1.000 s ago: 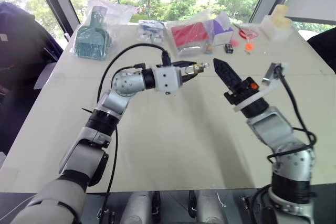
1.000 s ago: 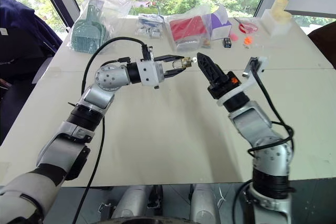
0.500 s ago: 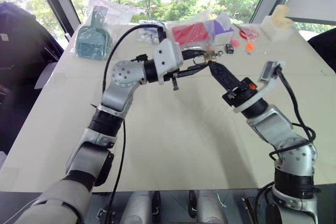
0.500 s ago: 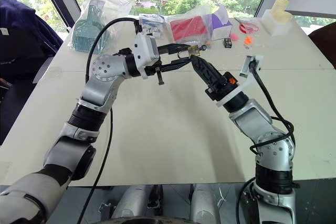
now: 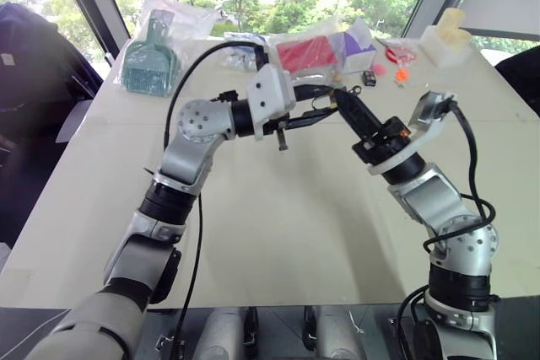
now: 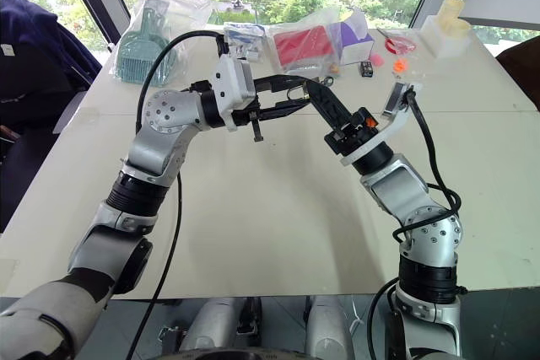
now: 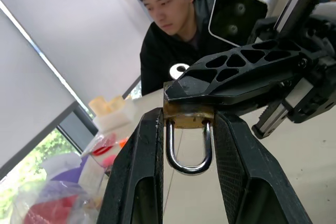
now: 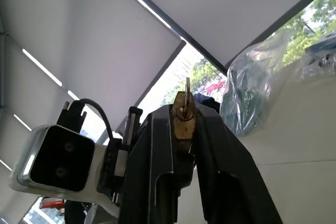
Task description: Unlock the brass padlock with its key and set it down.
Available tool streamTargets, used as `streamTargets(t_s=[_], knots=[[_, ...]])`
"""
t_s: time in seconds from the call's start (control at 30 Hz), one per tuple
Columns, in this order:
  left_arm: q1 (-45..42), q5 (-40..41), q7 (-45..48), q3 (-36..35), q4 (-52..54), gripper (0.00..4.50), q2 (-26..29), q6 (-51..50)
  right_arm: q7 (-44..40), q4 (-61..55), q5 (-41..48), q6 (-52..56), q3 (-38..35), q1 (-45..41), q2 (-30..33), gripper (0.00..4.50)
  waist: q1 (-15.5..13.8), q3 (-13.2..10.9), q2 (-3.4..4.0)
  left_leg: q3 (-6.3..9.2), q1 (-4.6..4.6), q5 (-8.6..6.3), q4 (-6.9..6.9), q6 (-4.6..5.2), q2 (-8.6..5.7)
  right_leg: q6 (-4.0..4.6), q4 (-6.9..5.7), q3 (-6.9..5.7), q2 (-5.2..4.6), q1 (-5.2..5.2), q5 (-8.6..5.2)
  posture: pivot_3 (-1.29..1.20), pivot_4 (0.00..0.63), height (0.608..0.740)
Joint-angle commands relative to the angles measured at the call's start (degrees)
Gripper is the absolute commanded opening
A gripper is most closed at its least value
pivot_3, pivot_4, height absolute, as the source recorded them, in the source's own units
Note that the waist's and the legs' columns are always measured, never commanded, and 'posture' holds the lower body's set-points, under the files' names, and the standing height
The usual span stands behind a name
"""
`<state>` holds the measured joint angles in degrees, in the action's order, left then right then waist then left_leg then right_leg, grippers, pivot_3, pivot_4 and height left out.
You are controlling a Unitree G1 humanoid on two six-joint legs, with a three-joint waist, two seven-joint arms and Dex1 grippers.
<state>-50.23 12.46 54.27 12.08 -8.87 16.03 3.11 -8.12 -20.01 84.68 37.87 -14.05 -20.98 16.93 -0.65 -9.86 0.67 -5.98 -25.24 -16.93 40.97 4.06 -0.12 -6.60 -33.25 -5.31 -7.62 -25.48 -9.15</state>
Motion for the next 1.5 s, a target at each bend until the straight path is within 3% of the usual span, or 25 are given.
streamTargets(t_s=[0.03,0.17,0.23,0.47,0.73,1.5], knots=[[-0.5,1.0,0.2,-1.3,2.2,0.76,-0.1,0.3,0.2,-0.6,0.7,-0.2,-0.5,-0.7,0.1,0.07,0.0,0.0,0.00,0.00,0.00,0.00,0.00,0.00,0.00,0.00,0.00,0.00,0.00,0.00,0.00,0.00,0.150,0.735],[-0.1,1.0,1.2,-0.9,2.2,0.76,0.5,-0.7,0.1,-0.8,0.0,-0.1,-0.2,-0.7,0.1,0.07,0.0,0.0,0.00,0.00,0.00,0.01,0.00,-0.01,0.00,0.00,0.00,0.00,0.00,0.00,0.00,0.00,0.150,0.735],[0.3,1.7,3.2,-0.5,2.2,1.78,1.6,-2.1,0.2,-0.8,-0.7,-0.5,-0.2,-0.9,0.1,0.00,0.1,0.0,0.00,0.00,0.00,0.00,0.00,0.00,0.00,0.00,0.00,0.00,0.00,0.00,0.00,0.00,0.150,0.735],[0.1,5.1,4.2,-3.3,1.6,4.19,3.6,-10.5,0.3,-0.7,-4.0,-1.5,-0.3,-1.4,0.1,0.00,0.0,0.0,0.01,0.00,0.00,0.02,0.00,-0.03,0.00,0.01,0.00,0.00,0.00,0.00,-0.01,0.00,0.150,0.735],[-0.9,9.0,1.2,-7.7,1.9,4.19,3.2,-17.8,-0.1,-0.6,-5.9,-1.7,0.2,-1.3,-0.7,0.00,0.0,0.0,0.01,0.01,0.00,0.17,-0.01,-0.30,0.00,-0.01,-0.01,0.00,0.01,0.00,-0.01,0.00,0.150,0.735],[-3.8,2.5,-0.4,-6.5,-9.2,4.19,-0.7,-7.4,1.7,-5.6,-3.7,0.4,3.3,0.8,-2.5,0.00,0.0,0.0,0.00,0.01,0.00,0.18,-0.01,-0.31,0.00,0.00,0.00,0.00,0.01,0.00,-0.01,0.00,0.150,0.735]])
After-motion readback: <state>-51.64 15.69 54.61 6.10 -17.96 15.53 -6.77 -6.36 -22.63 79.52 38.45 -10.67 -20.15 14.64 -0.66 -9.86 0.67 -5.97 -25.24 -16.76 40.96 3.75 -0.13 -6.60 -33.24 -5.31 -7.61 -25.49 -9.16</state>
